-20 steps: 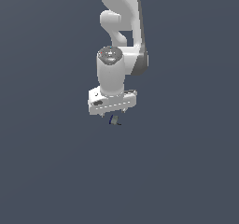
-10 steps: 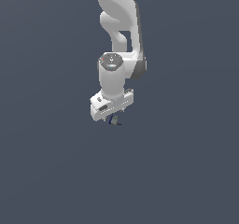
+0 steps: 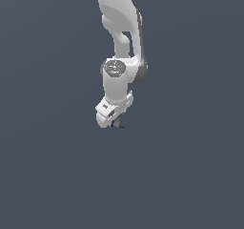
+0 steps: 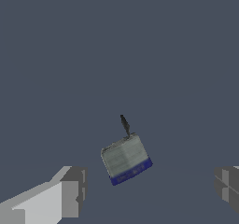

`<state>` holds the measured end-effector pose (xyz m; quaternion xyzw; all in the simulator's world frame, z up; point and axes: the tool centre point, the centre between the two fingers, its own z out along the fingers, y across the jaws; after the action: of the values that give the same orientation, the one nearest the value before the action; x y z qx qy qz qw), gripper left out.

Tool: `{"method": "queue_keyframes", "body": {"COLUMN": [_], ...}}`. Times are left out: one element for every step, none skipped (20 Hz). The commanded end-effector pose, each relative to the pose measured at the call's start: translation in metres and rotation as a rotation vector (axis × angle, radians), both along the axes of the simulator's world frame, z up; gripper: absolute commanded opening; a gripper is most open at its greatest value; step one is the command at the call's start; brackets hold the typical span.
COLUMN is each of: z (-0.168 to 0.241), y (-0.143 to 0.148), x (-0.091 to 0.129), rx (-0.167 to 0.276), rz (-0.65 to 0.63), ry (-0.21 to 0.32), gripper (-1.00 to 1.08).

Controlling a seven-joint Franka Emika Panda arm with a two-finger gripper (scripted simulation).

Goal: Pick up the object and move it to a goal position.

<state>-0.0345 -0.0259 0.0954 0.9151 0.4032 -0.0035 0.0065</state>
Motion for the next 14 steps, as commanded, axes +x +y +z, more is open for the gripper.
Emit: {"method": "queue_keyframes", "body": {"z": [-0.006, -0.008, -0.01, -0.013, -0.015, -0.017, -0.019, -0.02, -0.022, -0.024, -0.025, -0.026, -0.027, -0.028], "y": [0.001, 0.001, 0.002, 0.002, 0.003, 0.003, 0.004, 0.004, 0.005, 0.005, 0.005, 0.006, 0.006, 0.006], "x": [-0.003, -0.004, -0.005, -0.006, -0.007, -0.009, -0.01, -0.01, -0.011, -0.012, -0.013, -0.014, -0.014, -0.015], "rx": [0.002, 0.002, 0.003, 0.004, 0.005, 0.006, 0.007, 0.008, 0.008, 0.009, 0.01, 0.011, 0.011, 0.012], "rz": [0.073, 0.102, 0.131, 0.159, 0.186, 0.212, 0.236, 0.259, 0.28, 0.299, 0.318, 0.335, 0.35, 0.364], "ry": [0.001, 0.001, 0.002, 0.002, 0.002, 0.002, 0.002, 0.002, 0.002, 0.002, 0.002, 0.002, 0.002, 0.002], "gripper": [1.0, 1.0, 1.0, 1.0, 1.0, 1.0, 1.0, 1.0, 1.0, 1.0, 1.0, 1.0, 1.0, 1.0]}}
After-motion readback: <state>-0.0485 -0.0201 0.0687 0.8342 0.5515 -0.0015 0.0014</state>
